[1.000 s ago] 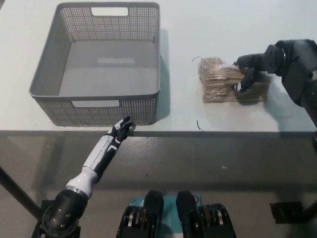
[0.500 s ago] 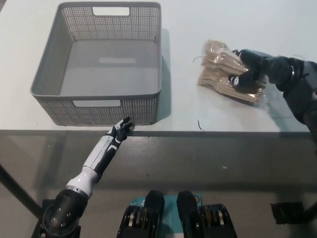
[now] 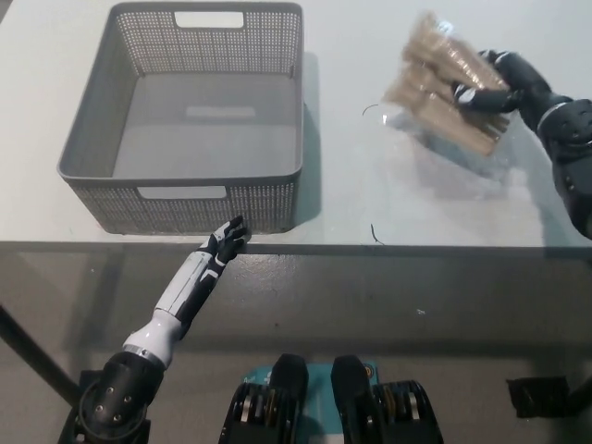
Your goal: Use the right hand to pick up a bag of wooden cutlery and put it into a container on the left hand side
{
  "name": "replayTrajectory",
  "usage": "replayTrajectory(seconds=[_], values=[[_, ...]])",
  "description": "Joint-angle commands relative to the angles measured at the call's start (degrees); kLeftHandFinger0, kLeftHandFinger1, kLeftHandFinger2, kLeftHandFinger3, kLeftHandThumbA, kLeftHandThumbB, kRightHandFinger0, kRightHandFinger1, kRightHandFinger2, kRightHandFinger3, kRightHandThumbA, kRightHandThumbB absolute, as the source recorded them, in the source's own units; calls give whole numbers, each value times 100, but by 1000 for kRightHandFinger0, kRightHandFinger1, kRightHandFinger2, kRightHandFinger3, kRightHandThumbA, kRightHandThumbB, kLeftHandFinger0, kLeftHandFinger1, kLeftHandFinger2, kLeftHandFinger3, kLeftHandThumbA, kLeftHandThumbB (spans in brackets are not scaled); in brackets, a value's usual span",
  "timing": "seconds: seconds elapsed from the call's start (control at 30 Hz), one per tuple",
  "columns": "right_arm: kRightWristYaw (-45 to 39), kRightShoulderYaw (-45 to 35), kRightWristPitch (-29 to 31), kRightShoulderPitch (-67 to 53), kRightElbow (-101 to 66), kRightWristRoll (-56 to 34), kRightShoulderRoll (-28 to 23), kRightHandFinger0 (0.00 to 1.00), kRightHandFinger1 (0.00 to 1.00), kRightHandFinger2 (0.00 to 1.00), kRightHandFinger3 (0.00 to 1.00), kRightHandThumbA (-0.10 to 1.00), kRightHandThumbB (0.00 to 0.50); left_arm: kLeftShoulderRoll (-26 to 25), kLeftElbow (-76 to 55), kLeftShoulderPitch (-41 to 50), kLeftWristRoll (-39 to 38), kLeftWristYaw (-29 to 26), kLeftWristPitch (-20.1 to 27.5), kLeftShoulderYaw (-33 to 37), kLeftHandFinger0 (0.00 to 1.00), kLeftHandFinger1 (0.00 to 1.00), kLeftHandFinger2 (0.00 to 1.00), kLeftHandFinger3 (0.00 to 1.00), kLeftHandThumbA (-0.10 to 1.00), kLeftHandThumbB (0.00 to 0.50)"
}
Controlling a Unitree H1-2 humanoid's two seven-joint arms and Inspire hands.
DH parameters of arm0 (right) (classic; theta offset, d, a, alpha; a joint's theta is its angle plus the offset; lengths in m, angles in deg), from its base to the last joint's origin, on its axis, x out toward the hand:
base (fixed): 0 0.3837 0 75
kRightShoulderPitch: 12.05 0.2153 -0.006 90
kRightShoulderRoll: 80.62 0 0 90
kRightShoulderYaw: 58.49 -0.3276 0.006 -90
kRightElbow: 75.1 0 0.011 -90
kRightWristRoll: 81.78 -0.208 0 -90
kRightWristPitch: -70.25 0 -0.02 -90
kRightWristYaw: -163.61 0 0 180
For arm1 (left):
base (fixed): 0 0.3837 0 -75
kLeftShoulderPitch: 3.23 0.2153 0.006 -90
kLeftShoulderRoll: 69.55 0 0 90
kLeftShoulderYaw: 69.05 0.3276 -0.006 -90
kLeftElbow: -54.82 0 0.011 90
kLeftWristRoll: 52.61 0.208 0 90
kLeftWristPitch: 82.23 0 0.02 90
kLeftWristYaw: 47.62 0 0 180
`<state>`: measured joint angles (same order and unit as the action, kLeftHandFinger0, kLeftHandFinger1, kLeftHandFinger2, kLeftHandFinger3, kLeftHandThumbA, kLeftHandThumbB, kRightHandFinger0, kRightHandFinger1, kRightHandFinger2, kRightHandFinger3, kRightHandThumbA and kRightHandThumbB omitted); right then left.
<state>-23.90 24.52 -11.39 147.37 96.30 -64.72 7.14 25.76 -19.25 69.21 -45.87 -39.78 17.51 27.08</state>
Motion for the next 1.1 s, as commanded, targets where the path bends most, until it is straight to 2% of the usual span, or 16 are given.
replayTrajectory(seconds=[0.0, 0.1, 0.17, 0.23, 0.33, 0.37, 0.43, 0.47, 0.57, 0.6, 0.7, 0.73, 0.8, 0.9, 1.03, 1.07], values=[[35, -718, 204, 1092, -413, -1174, -327, 139, 578, 853, 782, -100, 138, -142, -45, -95, -31, 97, 216, -12, 1000, 1000, 1000, 1000, 1000, 266], [-87, -845, 214, 1293, -581, -1233, -218, 57, 543, 845, 809, -100, 122, -139, -59, -67, 3, 75, 211, -4, 1000, 1000, 1000, 1000, 1000, 265], [-121, -844, 207, 1370, -706, -1236, -112, 93, 585, 885, 833, -100, 139, -134, -66, -41, 11, 74, 214, 3, 1000, 1000, 1000, 1000, 1000, 262], [-380, -878, 270, 1468, -864, -1375, 61, 80, 569, 828, 773, -100, 149, -129, -79, -4, 5, 76, 236, 8, 1000, 1000, 1000, 1000, 1000, 255], [-396, -797, 152, 1551, -1102, -1362, 232, 79, 571, 845, 773, -100, 136, -129, -98, 6, 46, 50, 245, 14, 1000, 1000, 1000, 1000, 1000, 254], [-302, -723, 115, 1585, -1206, -1307, 344, 89, 569, 883, 791, -100, 143, -126, -115, 35, 17, 75, 217, 14, 1000, 1000, 1000, 1000, 1000, 254], [-339, -637, 152, 1639, -1295, -1304, 533, 73, 548, 913, 929, -100, 119, -124, -86, 78, 2, 87, 286, 23, 1000, 1000, 1000, 1000, 1000, 248], [-377, -577, 174, 1691, -1324, -1291, 616, 60, 543, 905, 899, -100, 121, -122, -93, 87, -16, 103, 269, 23, 1000, 1000, 1000, 1000, 1000, 249], [-338, -446, 159, 1848, -1291, -1282, 843, 115, 570, 912, 880, -100, 152, -117, -83, 93, 6, 107, 267, 42, 1000, 1000, 1000, 1000, 1000, 249], [-277, -343, 264, 1960, -1184, -1224, 1033, 127, 565, 886, 790, -100, 163, -101, -101, 103, 28, 92, 249, 52, 1000, 1000, 1000, 1000, 1000, 250], [-188, -176, 386, 2072, -1069, -1174, 1307, 116, 554, 864, 769, -100, 159, -117, -92, 119, 23, 121, 279, 74, 1000, 1000, 1000, 1000, 1000, 251], [-180, -111, 357, 2088, -1085, -1149, 1391, 116, 552, 865, 776, -100, 139, -115, -60, 112, -1, 129, 322, 74, 1000, 1000, 1000, 1000, 1000, 250], [-51, 92, 343, 2143, -1022, -1015, 1615, 87, 547, 893, 831, -100, 138, -113, -53, 112, -7, 144, 305, 88, 1000, 1000, 1000, 1000, 1000, 263], [143, 318, 272, 2186, -909, -932, 1912, 17, 503, 889, 800, -100, 159, -101, -34, 128, -26, 159, 314, 105, 1000, 1000, 1000, 1000, 1000, 287], [316, 544, 204, 2199, -805, -879, 2182, 5, 496, 893, 812, -100, 152, -93, -7, 126, -72, 198, 361, 104, 1000, 1000, 1000, 1000, 1000, 302], [358, 625, 241, 2187, -783, -858, 2237, 0, 490, 896, 844, -100, 144, -94, -6, 123, -80, 211, 369, 101, 1000, 1000, 1000, 1000, 1000, 309]])
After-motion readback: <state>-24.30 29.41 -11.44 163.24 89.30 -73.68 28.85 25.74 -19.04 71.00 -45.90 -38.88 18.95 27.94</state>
